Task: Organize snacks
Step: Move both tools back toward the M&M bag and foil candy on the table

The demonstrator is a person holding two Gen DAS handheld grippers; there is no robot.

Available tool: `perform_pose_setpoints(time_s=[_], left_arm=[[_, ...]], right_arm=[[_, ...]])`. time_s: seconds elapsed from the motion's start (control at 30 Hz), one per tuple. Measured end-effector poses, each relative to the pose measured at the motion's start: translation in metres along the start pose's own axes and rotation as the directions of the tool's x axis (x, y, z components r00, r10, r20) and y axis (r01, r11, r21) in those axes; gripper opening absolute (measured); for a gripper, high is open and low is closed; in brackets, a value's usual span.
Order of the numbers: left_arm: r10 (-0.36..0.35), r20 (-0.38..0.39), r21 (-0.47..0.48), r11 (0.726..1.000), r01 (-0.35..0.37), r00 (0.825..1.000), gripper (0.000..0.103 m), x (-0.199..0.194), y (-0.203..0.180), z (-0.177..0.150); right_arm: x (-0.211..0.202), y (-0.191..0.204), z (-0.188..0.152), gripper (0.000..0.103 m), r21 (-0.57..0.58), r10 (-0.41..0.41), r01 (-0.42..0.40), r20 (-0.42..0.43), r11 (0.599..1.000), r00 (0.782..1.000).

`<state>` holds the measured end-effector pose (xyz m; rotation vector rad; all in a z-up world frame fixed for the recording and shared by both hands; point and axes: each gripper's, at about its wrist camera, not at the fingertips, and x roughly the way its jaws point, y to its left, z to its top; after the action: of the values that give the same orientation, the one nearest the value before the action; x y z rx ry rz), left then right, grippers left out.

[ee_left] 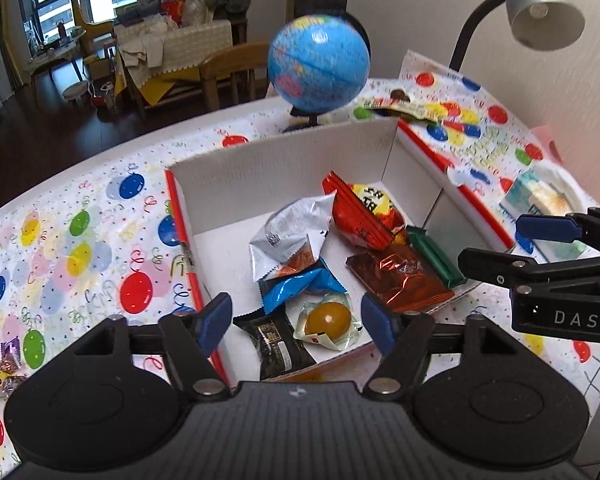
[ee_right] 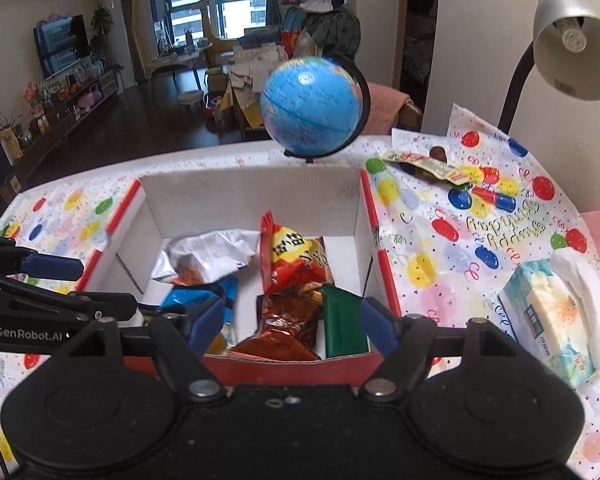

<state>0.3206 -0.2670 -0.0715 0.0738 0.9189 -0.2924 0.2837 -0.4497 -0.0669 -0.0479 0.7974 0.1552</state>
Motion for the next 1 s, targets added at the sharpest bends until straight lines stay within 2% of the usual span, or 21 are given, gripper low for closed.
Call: perform_pose_setpoints(time_s=[0.3,0.5,0.6,0.83,1.0], left_arm=[[-0.019,0.069,-0.027,0.999,0.021,0.997,0.073,-0.044,0.030,-0.011],[-0.015,0.094,-0.050,0.999,0.020,0.995,0.078,-0.072,0.056,-0.025],[-0.003,0.106,-0.058,0.998,0.009,0.994,0.082,-0.086,0.070,-0.033],[0.024,0.146,-0.069,0.998,-0.014,0.989,0.083,-0.118,0.105,-0.053],[0.040,0.159,-0.082,0.996,-0.027,0.987,0.087,-0.134,0.132,-0.068]], right_arm=[[-0.034,0.034,0.004,0.086,-0.010,0.019,-0.019,0.056,1.000,0.998],[-0.051,0.066,0.004,0.091,-0.028,0.063,-0.061,0.091,0.998,0.994],[-0.057,0.083,0.004,0.092,-0.034,0.084,-0.081,0.106,0.996,0.991],[-0.066,0.124,0.003,0.099,-0.036,0.119,-0.115,0.137,0.993,0.983],[-0.067,0.154,-0.001,0.100,-0.032,0.137,-0.134,0.137,0.990,0.981]])
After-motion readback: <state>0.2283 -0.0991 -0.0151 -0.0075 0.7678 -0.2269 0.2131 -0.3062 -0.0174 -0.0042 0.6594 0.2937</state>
